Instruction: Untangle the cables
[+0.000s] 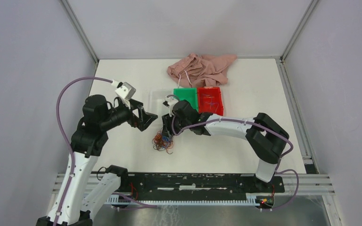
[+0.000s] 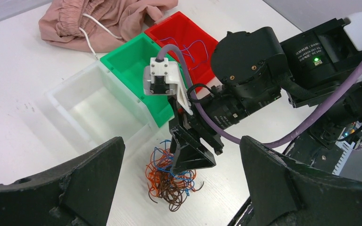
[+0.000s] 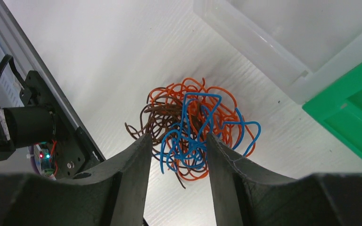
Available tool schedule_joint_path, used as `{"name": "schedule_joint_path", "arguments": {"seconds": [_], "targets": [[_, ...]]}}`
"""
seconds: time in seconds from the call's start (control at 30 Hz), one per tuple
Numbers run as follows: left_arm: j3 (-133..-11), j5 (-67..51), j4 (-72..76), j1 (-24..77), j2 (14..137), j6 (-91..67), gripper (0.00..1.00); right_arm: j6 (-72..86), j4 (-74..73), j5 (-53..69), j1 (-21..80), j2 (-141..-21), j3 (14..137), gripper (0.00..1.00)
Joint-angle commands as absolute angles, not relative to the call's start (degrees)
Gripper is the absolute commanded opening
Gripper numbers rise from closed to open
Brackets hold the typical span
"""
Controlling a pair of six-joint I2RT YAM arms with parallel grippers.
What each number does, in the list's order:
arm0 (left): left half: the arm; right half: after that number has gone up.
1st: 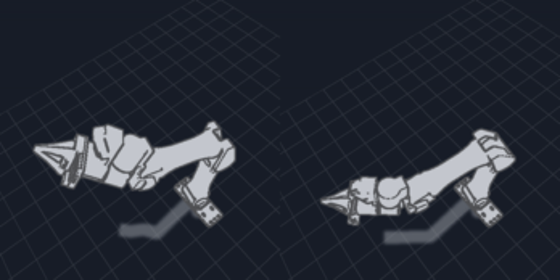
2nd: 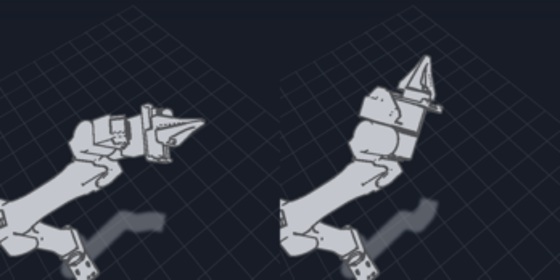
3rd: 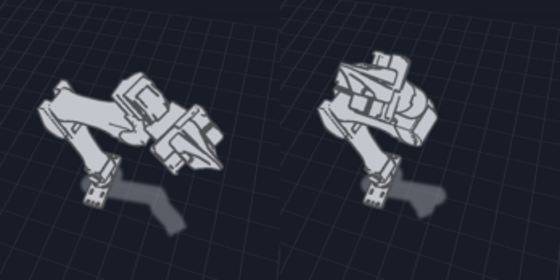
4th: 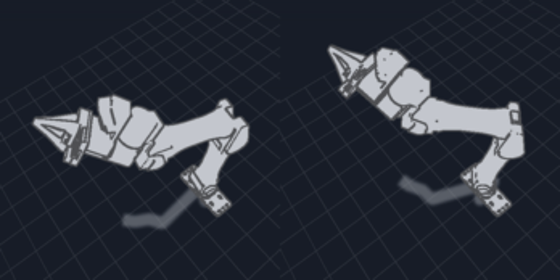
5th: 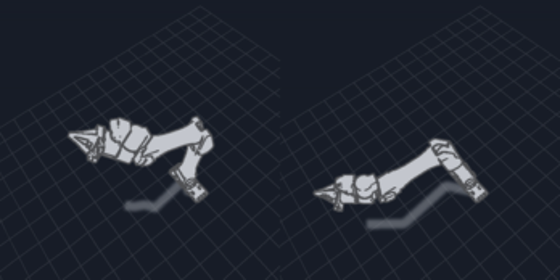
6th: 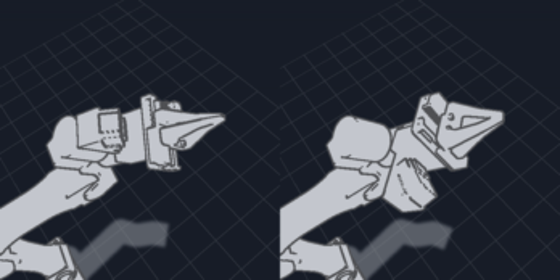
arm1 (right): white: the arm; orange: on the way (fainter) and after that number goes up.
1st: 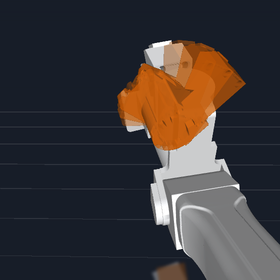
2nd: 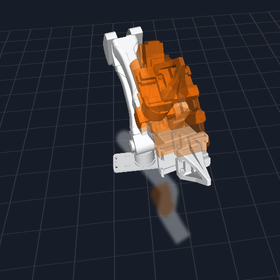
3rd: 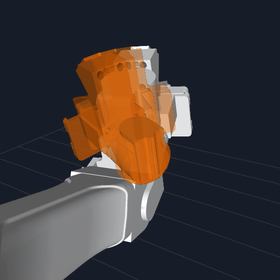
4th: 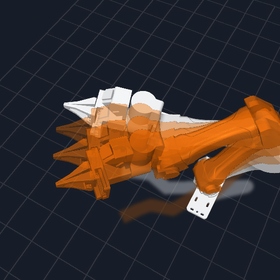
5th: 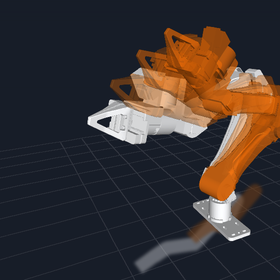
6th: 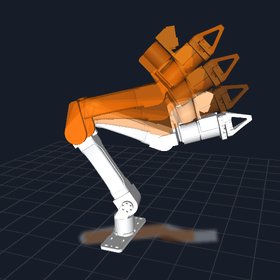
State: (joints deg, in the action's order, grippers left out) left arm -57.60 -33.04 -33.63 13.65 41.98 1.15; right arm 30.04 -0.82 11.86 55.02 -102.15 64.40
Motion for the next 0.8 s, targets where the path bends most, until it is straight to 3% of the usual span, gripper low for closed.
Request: {"name": "schedule_joint_path", "arguments": {"seconds": [0.0, 0.6, 0.77], "targets": [[-57.5, -33.5, -32.8, 13.7, 41.5, 4.4, 0.99, 32.1, 3.4, 9.7, 55.3, -104.1, 68.3, 0.51], [-56.0, -34.9, -33.9, 13.7, 40.2, 5.5, 0.99, 36.3, -0.2, 7.0, 55.4, -106.7, 73.7, 0.41], [-56.0, -34.9, -33.9, 13.8, 39.7, 6.0, 0.99, 37.0, -3.8, -0.2, 57.2, -107.6, 74.1, 0.39]]}}
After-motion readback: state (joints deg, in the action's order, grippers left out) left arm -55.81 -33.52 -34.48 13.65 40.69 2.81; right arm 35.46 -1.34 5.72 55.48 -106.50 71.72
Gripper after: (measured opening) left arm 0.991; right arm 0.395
